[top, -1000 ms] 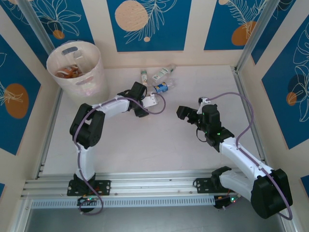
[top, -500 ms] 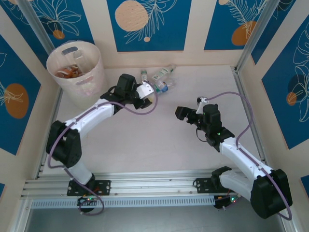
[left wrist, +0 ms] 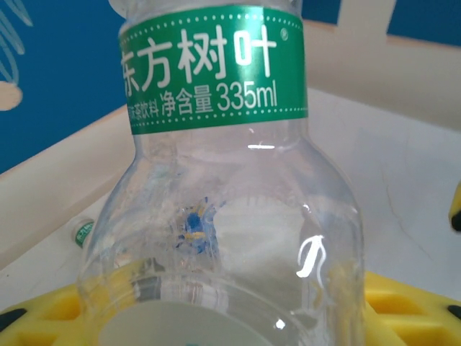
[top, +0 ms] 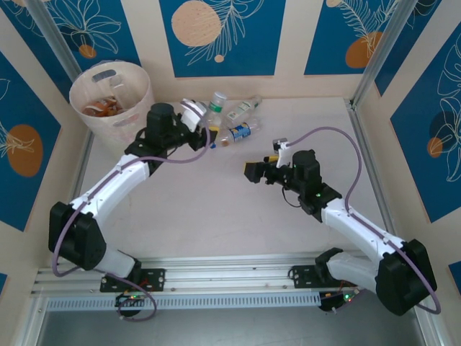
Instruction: Put the plastic bottles in the bin
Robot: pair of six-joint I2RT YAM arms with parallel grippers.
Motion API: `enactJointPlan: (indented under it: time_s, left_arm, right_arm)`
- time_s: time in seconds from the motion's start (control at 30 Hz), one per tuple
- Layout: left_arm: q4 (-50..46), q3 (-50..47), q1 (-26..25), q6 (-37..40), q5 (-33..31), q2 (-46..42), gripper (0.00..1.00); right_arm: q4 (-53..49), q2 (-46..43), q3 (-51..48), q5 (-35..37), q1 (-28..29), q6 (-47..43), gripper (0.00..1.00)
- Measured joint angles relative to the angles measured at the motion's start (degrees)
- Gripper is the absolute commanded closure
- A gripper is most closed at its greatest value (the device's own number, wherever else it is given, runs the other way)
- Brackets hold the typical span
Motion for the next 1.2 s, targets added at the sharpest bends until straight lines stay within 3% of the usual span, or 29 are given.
enactJointPlan:
  time_s: [0.27, 0.63, 1.0, 1.07, 1.2]
  left_arm:
    - [3.91, 0.46, 4.63, -6.97, 0.37, -3.3, 1.0]
    - [-0.96, 16.81, 13.16, -11.23, -12.46, -3.37, 1.0]
    - [-7.58, 23.43, 22.86, -21.7, -21.79, 7.34, 1.0]
    - [-9.35, 24.63, 24.33, -23.65, -21.92, 9.86, 0.93]
    - [-11.96, 25.88, 25.22, -26.03, -22.21, 12.94, 0.69]
  right_arm:
    - [0.17, 4.87, 4.39, 1.66, 4.22, -2.23, 0.0]
    - [0.09, 4.96, 4.59, 4.94, 4.79, -2.58, 0.0]
    - [-1.79, 4.87, 4.59, 5.25, 4.81, -2.58, 0.0]
    - [-2.23, 4.81, 4.59, 5.46, 4.81, -2.58, 0.0]
    - [-2.64, 4.42, 4.59, 5.88, 4.81, -2.58, 0.0]
